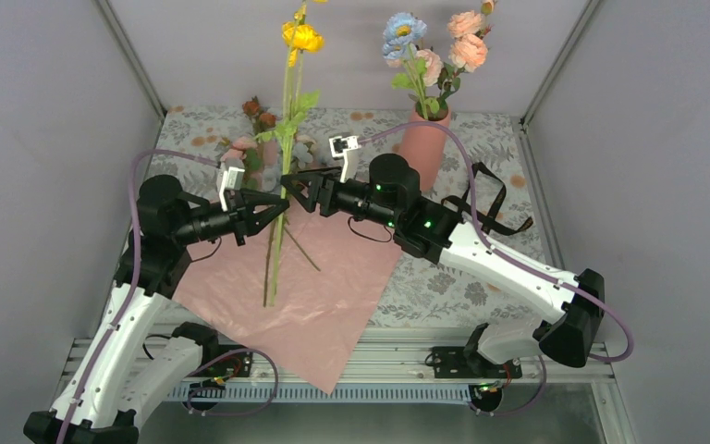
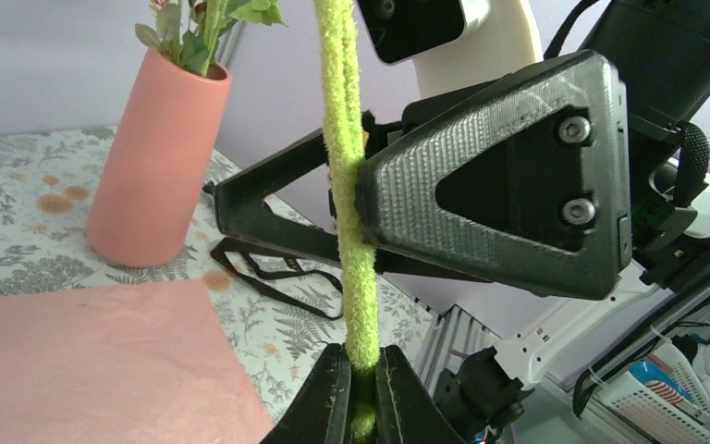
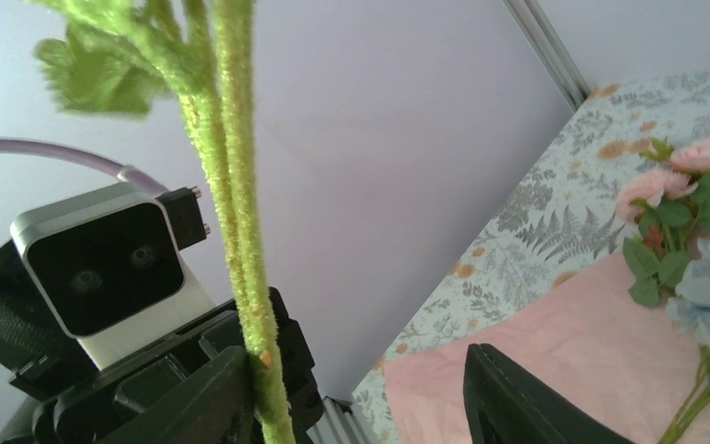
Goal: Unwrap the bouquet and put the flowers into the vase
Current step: Pick up the fake flower from the wrapping paper.
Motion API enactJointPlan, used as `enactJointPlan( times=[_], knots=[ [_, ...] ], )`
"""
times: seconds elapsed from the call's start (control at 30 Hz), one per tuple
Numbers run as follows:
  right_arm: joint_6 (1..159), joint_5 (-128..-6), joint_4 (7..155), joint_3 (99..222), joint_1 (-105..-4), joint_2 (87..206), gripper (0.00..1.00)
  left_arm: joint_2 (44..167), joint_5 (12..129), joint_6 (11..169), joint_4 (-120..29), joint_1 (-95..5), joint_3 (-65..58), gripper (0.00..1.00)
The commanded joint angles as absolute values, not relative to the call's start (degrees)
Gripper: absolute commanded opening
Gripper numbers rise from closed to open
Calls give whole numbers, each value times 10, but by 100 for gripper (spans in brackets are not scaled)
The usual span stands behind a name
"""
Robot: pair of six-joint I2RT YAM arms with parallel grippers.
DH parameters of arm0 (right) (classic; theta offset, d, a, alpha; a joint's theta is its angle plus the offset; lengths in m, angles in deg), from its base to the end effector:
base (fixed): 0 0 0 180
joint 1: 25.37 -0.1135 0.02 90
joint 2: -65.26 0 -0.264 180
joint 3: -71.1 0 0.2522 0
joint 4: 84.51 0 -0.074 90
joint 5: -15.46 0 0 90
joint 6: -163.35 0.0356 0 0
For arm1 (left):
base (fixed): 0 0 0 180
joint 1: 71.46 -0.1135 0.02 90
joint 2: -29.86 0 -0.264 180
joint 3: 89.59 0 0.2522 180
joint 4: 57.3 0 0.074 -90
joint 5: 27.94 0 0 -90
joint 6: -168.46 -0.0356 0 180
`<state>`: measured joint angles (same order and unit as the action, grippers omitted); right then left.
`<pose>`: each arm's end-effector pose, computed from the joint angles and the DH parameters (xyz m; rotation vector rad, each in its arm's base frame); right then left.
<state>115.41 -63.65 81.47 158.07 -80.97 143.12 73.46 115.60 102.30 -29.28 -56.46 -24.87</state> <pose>0.1764 0.2695 0.4022 -0.3816 1.8314 1.4045 0.1457 -0.0687 0.3750 0.6101 1.7068 -1.2749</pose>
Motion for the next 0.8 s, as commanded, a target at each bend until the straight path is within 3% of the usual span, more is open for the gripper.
enactJointPlan(
  times=[0.0,0.13,0.53,0.77],
  knots=[
    [1155,-657,836,1597,-815,1434,52,723,1191,1025,-312,-562,-251,2],
    [1156,-657,834,1594,-814,1431,44,724,1194,1032,-322,-562,-255,2],
    [1139,-630,835,1607,-815,1442,44,730,1197,1032,-328,-559,-263,2],
    [1117,-611,836,1606,-815,1445,11,732,1206,1028,-331,-558,-269,2]
  ],
)
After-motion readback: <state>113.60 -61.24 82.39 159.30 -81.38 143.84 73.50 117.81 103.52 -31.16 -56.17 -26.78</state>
